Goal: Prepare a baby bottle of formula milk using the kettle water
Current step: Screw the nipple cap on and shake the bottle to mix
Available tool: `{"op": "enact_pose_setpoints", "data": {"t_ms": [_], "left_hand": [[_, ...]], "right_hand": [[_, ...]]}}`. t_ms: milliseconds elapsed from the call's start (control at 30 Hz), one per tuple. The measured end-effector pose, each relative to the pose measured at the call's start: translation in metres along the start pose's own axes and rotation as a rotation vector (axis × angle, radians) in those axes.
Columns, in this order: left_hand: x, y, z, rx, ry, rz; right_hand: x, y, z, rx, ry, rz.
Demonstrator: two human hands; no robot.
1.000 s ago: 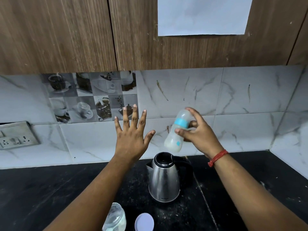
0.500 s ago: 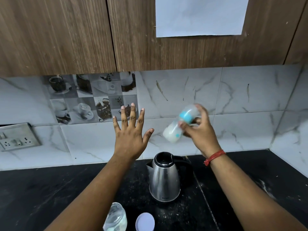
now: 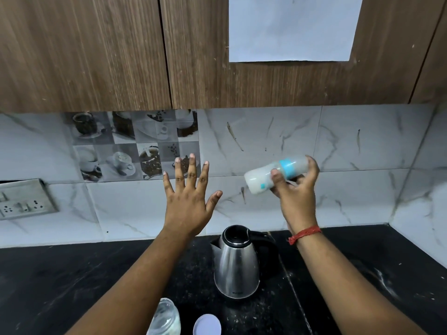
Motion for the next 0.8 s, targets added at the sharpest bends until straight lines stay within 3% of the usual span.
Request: {"op": "enact_pose_setpoints", "data": {"t_ms": [100, 233, 333, 433, 567, 667, 700, 767, 800], "left_hand": [[-0.002, 0.001, -0.002, 0.013, 0.032, -0.001], [0.0, 0.001, 0.0, 0.008, 0.009, 0.005], [-0.002, 0.002, -0.002, 0.02, 0.042, 0.001], [0.001, 0.002, 0.001, 0.005, 0.024, 0.003], [0.001, 0.002, -0.001, 0.015, 0.042, 0.007], [0.002, 0.002, 0.001, -0.006, 0.017, 0.008], [0.002, 0.002, 0.0, -0.002, 0.019, 0.013], [0.001, 0.003, -0.002, 0.008, 0.034, 0.02], [0.001, 0.003, -0.001, 0.006, 0.033, 0.022]], "right_hand": [[-0.002, 0.014, -0.001, -0.163, 0.029, 0.252], [0.002, -0.001, -0.005, -0.022, 0.02, 0.039], [0.0, 0.011, -0.003, -0.193, 0.036, 0.267], [0.004, -0.005, -0.001, -0.068, 0.0, 0.024], [0.003, 0.006, -0.002, -0.162, 0.065, 0.264], [0.006, -0.009, -0.001, -0.027, 0.021, 0.01], [0.007, -0.006, 0.0, -0.026, 0.041, 0.054], [0.004, 0.007, -0.003, -0.142, 0.096, 0.293], [0.002, 0.008, -0.003, -0.159, 0.101, 0.29]]}}
Point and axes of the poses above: each hand's wrist, its own x-axis towards the middle knuckle, its own y-axis out of the palm, z = x × y, the point moved 5 cm from there along x, towards the middle knuckle, and after that the axes turned 5 degrees about -y, right-handed, at the moved point
